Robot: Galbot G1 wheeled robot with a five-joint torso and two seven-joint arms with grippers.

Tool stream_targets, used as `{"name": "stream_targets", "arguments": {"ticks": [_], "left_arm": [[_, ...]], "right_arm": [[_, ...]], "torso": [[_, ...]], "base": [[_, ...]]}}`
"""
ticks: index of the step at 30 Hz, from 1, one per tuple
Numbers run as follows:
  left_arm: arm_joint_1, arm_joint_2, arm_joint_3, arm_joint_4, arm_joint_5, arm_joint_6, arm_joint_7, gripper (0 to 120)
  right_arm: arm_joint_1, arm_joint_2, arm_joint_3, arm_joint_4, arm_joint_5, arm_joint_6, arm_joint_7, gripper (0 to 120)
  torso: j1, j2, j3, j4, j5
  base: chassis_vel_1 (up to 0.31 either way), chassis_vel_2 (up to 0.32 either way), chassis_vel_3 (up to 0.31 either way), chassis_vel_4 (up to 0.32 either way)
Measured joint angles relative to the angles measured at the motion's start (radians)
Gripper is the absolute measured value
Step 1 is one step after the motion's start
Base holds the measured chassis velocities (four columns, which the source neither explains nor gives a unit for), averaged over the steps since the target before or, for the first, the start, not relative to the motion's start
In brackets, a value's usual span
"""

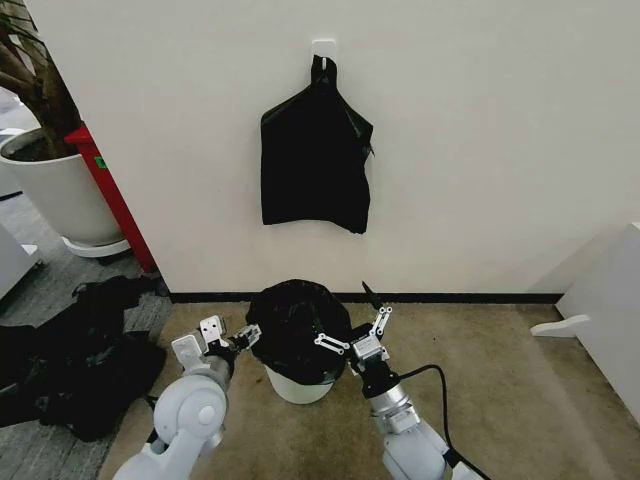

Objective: Place the garbage bag over the trash bin.

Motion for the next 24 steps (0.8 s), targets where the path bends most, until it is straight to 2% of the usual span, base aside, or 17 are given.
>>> {"name": "stream_targets", "arguments": {"ticks": [5,8,11,14,15,16,17,18,19,21,24], "left_arm": [[-0.004,-0.006,0.004,0.062,0.003,-0.037,0.062,100],[-0.004,0.0,0.005,0.066,0.006,-0.061,0.09,100],[0.008,0.018,0.004,0.033,0.025,-0.083,0.111,100],[0.043,0.053,0.004,-0.019,0.158,-0.175,0.168,100],[0.043,0.053,0.004,-0.019,0.158,-0.175,0.168,100],[0.06,0.067,0.002,-0.029,0.254,-0.243,0.214,100],[0.08,0.084,-0.007,-0.03,0.429,-0.386,0.284,100],[0.082,0.086,-0.011,-0.029,0.462,-0.414,0.295,100],[0.088,0.089,-0.027,-0.026,0.593,-0.531,0.342,100],[0.089,0.079,-0.034,-0.034,0.617,-0.58,0.362,100],[0.085,0.067,-0.039,-0.047,0.583,-0.599,0.364,100]], "right_arm": [[-0.008,0.006,-0.011,-0.022,-0.001,-0.012,0.004,100],[-0.009,0.006,-0.012,-0.023,-0.003,-0.012,0.004,100],[-0.008,0.003,-0.01,-0.023,-0.004,-0.012,0.004,100],[-0.008,0.0,0.0,-0.013,0.001,-0.014,0.008,100],[-0.008,0.0,0.0,-0.013,0.001,-0.014,0.008,100],[-0.007,-0.001,0.005,-0.004,0.01,-0.018,0.013,100],[-0.008,-0.001,0.009,0.012,0.038,-0.03,0.018,100],[-0.008,-0.001,0.011,0.017,0.049,-0.034,0.019,100],[-0.01,0.005,0.025,0.044,0.09,-0.069,0.039,100],[-0.016,0.018,0.056,0.07,0.12,-0.122,0.072,100],[-0.027,0.028,0.092,0.098,0.143,-0.167,0.102,100]], "torso": [[0.0,0.0,0.0,0.0001,0.0],[0.0,0.0,0.0,0.0001,0.0],[0.0,0.0,0.0,0.0,-0.0001],[0.0,0.0,0.0,0.0,0.0],[0.0,0.0,0.0,0.0,0.0],[0.0,0.0,0.0,0.0002,0.0001],[0.0,0.0,0.0,0.0003,0.0001],[0.0,0.0,0.0,0.0004,0.0],[0.0,0.0,0.0,0.0003,0.0003],[0.0,0.0,0.0,0.0003,0.0],[0.0,0.0,0.0,0.0002,0.0]], "base": [[0.0,0.0,0.0,0.0],[0.0,0.0,0.0,0.0],[0.0,0.0,0.0,0.0],[0.0,0.0,0.0,0.0],[0.0,0.0,0.0,0.0],[0.0,0.0,0.0,0.0],[0.0,0.0,0.0,0.0],[0.0,0.0,0.0,0.0],[0.0,0.0,0.0,0.0],[0.0,0.0,0.0,0.0],[0.0,0.0,0.0,0.0]]}}
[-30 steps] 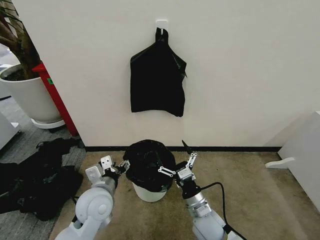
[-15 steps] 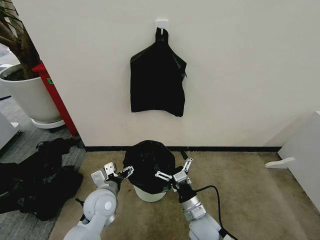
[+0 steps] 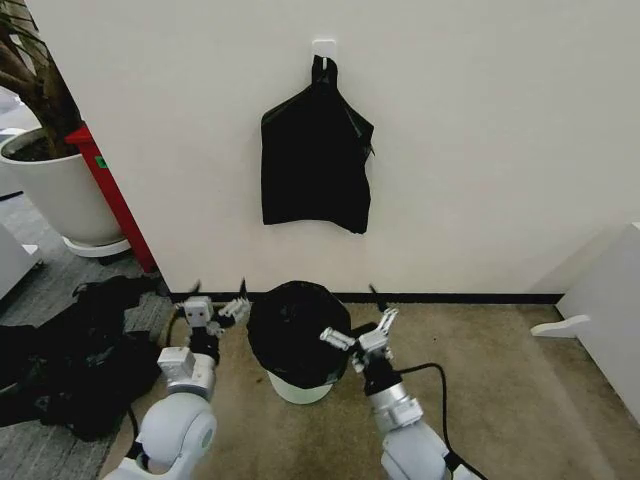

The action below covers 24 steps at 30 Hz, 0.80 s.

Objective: Place the garbage bag over the trash bin.

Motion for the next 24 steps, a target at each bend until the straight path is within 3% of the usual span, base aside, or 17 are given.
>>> {"name": "stream_targets", "arguments": {"ticks": [2,7,8,14,24], "left_arm": [[-0.002,-0.003,-0.002,-0.003,-0.023,-0.012,0.0,100],[-0.01,-0.009,-0.028,-0.033,-0.11,-0.068,0.048,100],[-0.01,-0.009,-0.028,-0.033,-0.11,-0.068,0.048,100],[0.013,0.008,-0.091,-0.083,-0.105,-0.023,0.075,100],[0.013,0.007,-0.091,-0.079,-0.108,-0.016,0.075,100]], "right_arm": [[-0.005,0.001,0.009,0.008,0.006,-0.012,0.006,100],[-0.064,0.003,0.148,0.067,0.013,-0.043,-0.005,100],[-0.064,0.003,0.148,0.067,0.013,-0.043,-0.005,100],[-0.173,-0.016,0.376,0.123,0.0,-0.076,-0.006,100],[-0.175,-0.019,0.385,0.122,0.002,-0.076,-0.01,100]], "torso": [[0.0,0.0,0.0,0.0,0.0002],[0.0,0.0,0.0,-0.0002,0.0],[0.0,0.0,0.0,-0.0002,0.0],[0.0,0.0,0.0,-0.0003,0.0001],[0.0,0.0,0.0,-0.0001,0.0003]], "base": [[0.0,0.0,0.0,0.0],[0.0,0.0,0.0,0.0],[0.0,0.0,0.0,0.0],[0.0,0.0,0.0,0.0],[0.0,0.0,0.0,0.0]]}}
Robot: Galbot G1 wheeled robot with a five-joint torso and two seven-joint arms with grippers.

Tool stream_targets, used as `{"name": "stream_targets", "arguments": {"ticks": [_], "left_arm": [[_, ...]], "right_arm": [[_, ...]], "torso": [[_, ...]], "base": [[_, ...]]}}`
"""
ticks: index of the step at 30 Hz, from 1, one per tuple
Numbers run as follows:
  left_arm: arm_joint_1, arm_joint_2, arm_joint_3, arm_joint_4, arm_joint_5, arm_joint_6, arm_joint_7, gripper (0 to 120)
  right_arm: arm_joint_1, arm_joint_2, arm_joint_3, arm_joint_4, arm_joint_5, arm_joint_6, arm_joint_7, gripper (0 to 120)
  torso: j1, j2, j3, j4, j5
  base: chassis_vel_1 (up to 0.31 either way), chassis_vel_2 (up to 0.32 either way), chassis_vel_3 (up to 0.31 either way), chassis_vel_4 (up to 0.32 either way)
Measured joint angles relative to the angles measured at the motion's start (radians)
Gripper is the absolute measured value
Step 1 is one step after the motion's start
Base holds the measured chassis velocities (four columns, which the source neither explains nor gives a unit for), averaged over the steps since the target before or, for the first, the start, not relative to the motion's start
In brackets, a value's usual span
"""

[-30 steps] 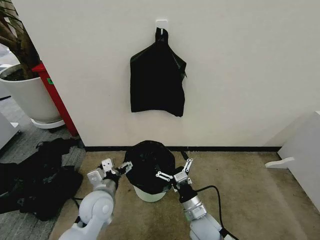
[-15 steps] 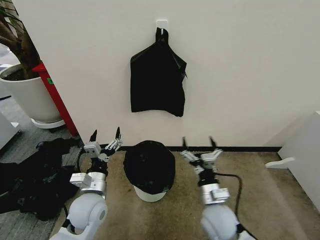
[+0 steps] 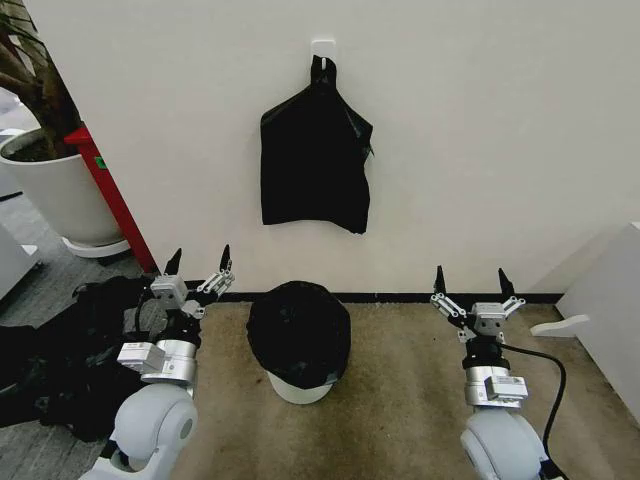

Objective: Place the garbage bag over the trash bin.

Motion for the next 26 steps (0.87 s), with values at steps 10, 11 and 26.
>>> {"name": "stream_targets", "arguments": {"ticks": [10,11,26], "left_arm": [[0.0,0.0,0.001,0.002,-0.002,0.002,-0.002,100],[0.0,0.0,0.001,0.002,-0.002,0.002,-0.003,100],[-0.001,0.0,0.002,0.003,-0.003,0.003,-0.004,100]], "right_arm": [[0.002,-0.001,-0.004,-0.002,0.0,0.002,-0.001,100],[0.002,-0.001,-0.005,-0.002,0.0,0.002,-0.001,100],[0.003,-0.001,-0.007,-0.004,-0.001,0.003,-0.002,100]], "torso": [[0.0,0.0,0.0,0.0,-0.0001],[0.0,0.0,0.0,0.0,-0.0001],[0.0,0.0,0.0,0.0,-0.0002]], "base": [[0.0,0.0,0.0,0.0],[0.0,0.0,0.0,0.0],[0.0,0.0,0.0,0.0]]}}
